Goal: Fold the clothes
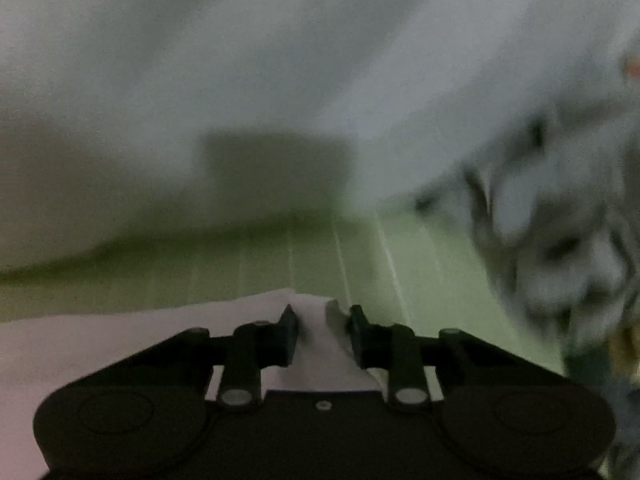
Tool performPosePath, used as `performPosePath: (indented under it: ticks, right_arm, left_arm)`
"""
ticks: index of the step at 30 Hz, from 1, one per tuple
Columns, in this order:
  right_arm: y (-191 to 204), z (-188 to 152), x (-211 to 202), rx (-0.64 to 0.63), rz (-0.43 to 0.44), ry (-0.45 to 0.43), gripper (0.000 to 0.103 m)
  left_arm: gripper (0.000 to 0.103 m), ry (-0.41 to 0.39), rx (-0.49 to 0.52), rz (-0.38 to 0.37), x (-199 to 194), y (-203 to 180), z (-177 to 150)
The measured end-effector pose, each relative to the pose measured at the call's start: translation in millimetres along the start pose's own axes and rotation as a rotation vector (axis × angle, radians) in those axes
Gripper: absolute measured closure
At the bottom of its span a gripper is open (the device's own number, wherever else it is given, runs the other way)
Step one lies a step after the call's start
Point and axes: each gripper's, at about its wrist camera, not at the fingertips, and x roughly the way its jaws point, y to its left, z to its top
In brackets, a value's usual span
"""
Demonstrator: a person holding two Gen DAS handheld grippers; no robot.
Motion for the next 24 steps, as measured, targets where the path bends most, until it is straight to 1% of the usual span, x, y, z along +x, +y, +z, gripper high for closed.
performPosePath:
  ticks: [3,4,5,6,7,8,9,11,12,13,15,17,20,22,23,24]
  right_arm:
    - [15.9,26.5,-2.0,-0.015,-0.005,-0.112,0.077]
    - [21.2,35.3,-2.6,-0.019,-0.006,-0.149,0.076]
    - [27.5,42.1,0.6,-0.031,-0.017,-0.165,0.076]
    - [34.7,47.6,6.7,-0.047,-0.035,-0.166,0.072]
    - [41.1,51.3,12.9,-0.058,-0.06,-0.156,0.067]
    - [46.9,53.7,19.0,-0.067,-0.089,-0.139,0.063]
    - [51.7,54.6,23.1,-0.071,-0.133,-0.125,0.059]
    - [55.3,49.2,22.6,-0.065,-0.224,-0.106,0.051]
    - [53.7,42.6,18.5,-0.051,-0.241,-0.098,0.042]
    - [51.3,34.9,13.4,-0.032,-0.25,-0.092,0.035]
    - [46.0,12.6,0.8,0.001,-0.247,-0.064,0.029]
    - [43.0,-13.3,-12.0,0.008,-0.261,-0.021,0.029]
    - [39.2,-55.5,-41.5,0.064,-0.385,0.022,0.027]
    - [31.9,-79.0,-67.7,0.183,-0.428,0.024,0.026]
    - [26.9,-91.6,-81.9,0.265,-0.431,0.024,0.026]
    - [21.9,-102.6,-95.0,0.358,-0.413,0.02,0.027]
  left_arm:
    - [0.087,-0.045,0.076,0.024,-4.4,-13.0,10.4]
    - [0.087,-0.048,0.081,0.031,-1.4,-14.8,12.5]
    - [0.087,-0.05,0.084,0.04,1.7,-16.6,14.4]
    - [0.087,-0.039,0.073,0.064,7.5,-17.1,13.6]
    - [0.086,-0.028,0.062,0.088,13.1,-17.5,12.9]
    - [0.083,-0.016,0.06,0.105,16.5,-17.1,11.2]
    - [0.077,-0.005,0.057,0.12,19.4,-16.7,9.6]
    - [0.075,-0.021,0.051,0.119,11.6,-14.9,6.5]
    - [0.066,-0.03,0.052,0.117,6.7,-14.6,4.7]
    - [0.053,-0.039,0.066,0.13,1.6,-15.5,2.1]
    - [0.041,-0.059,0.094,0.144,-10.7,-16.1,-4.0]
    - [0.04,-0.064,0.117,0.122,-22.1,-16.7,-8.8]
    - [0.038,-0.065,0.128,0.105,-39.8,-20.5,-19.8]
    - [0.037,-0.057,0.117,0.083,-48.8,-23.6,-26.7]
    - [0.037,-0.046,0.101,0.061,-53.8,-25.3,-31.2]
    - [0.037,-0.035,0.086,0.041,-56.6,-26.3,-34.8]
